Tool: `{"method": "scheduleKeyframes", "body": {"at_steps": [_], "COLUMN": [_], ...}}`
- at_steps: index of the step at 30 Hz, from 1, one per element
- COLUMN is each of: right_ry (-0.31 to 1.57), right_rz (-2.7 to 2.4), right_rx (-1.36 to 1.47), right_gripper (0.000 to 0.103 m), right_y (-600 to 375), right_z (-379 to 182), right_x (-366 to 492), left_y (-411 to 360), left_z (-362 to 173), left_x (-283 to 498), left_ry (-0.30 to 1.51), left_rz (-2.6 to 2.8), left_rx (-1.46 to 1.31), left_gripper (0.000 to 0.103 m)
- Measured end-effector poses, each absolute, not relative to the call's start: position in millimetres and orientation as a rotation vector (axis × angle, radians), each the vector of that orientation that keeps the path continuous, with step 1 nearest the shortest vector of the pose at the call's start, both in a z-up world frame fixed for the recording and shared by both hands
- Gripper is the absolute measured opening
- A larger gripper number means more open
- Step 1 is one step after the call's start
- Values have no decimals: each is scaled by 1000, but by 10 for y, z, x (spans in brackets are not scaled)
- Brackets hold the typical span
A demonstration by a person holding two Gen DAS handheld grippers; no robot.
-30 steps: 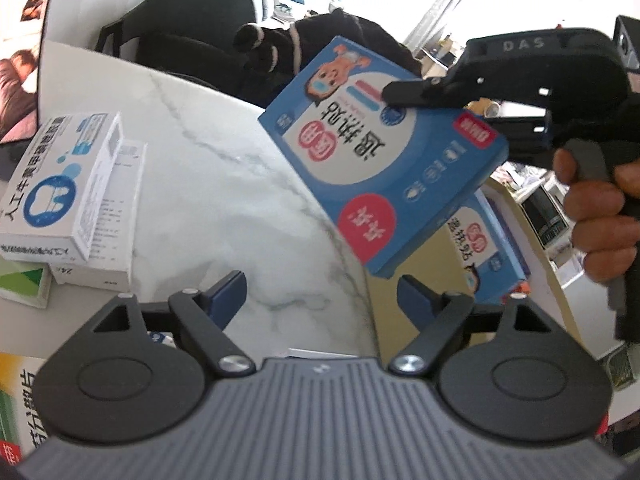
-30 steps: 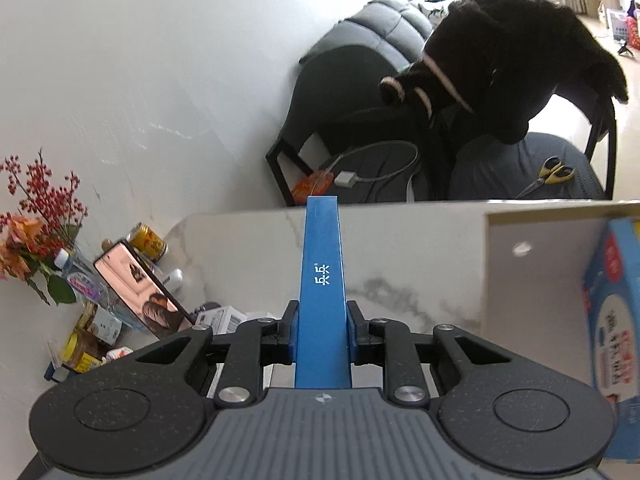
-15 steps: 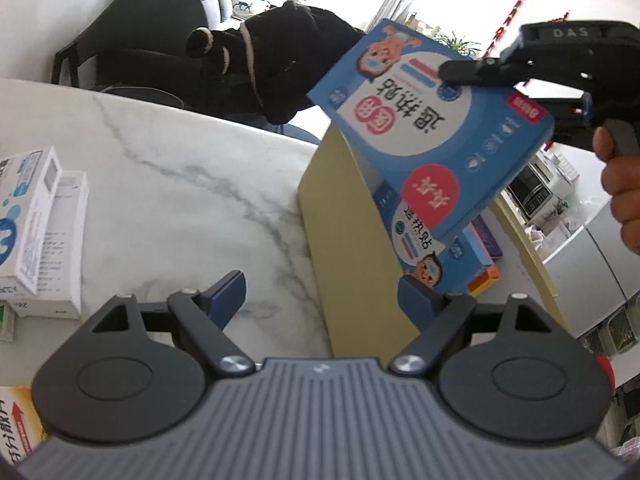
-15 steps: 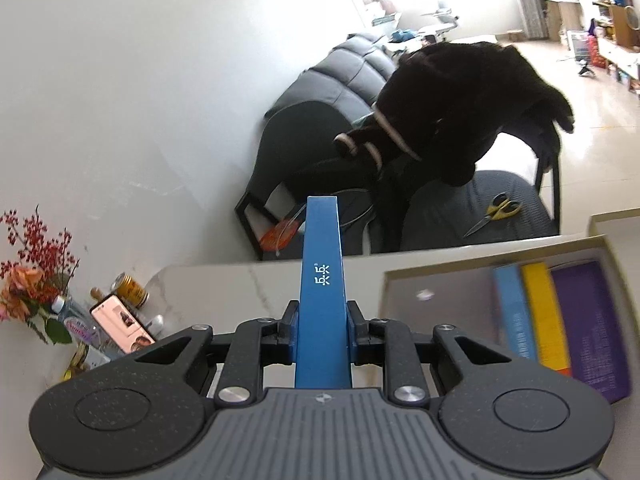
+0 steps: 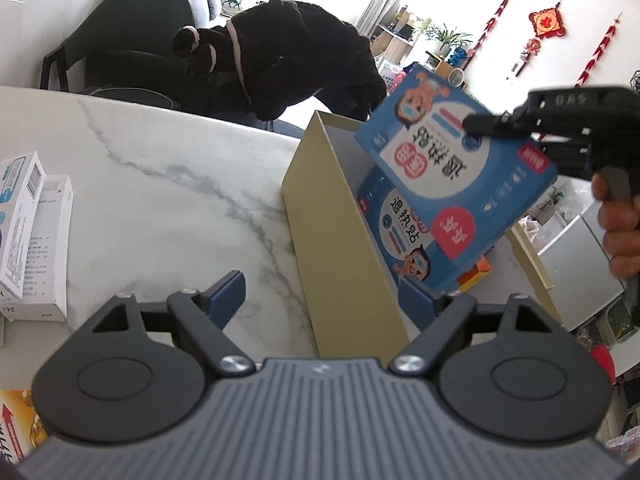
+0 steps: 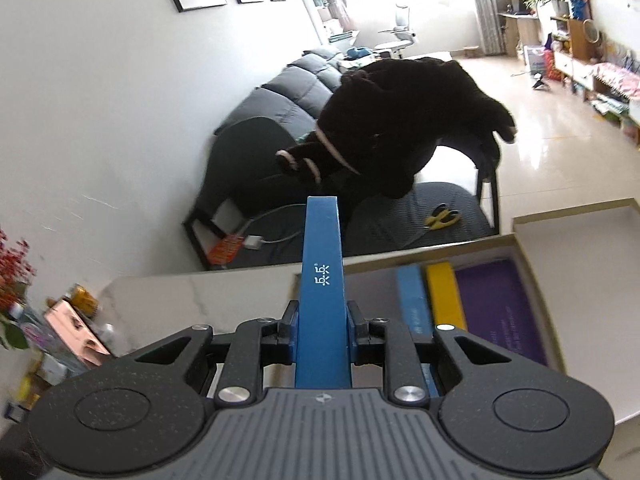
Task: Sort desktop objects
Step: 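Carry the fever-patch box into the beige box and lower it upright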
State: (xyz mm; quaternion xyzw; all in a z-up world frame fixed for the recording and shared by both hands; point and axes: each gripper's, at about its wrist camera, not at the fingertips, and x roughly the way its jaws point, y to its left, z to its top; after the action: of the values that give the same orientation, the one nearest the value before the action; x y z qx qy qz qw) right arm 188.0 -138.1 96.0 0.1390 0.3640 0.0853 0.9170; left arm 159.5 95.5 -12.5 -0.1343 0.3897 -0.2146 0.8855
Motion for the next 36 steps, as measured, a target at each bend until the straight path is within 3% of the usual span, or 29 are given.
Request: {"method": "scheduleKeyframes", "body": {"at_steps": [15,25,31,34,36], "right_ry": [698,949,974,980,994], "right_rz": [61,169,178,193,210], "right_rx": [-34,-127,-219,-268,-259], "right_gripper": [24,24,16,20,28], "right_y": [-939,-967,-907,-813,-794], "right_z": [348,322,315,302,310], "right_x": [1891,1971,1983,2005,2038], "left_y": [961,976,935,936,942], "left_z": [-228,-284,-354,-360,-353], "left_x": [1608,1623,1621,1607,1597], "left_ry": [836,847,863,864,865], "left_rz": [-427,-425,-432,-433,-432], "left_rx": [-261,-273,-275,-276,-274], "left_gripper": [85,85,85,85,85]}}
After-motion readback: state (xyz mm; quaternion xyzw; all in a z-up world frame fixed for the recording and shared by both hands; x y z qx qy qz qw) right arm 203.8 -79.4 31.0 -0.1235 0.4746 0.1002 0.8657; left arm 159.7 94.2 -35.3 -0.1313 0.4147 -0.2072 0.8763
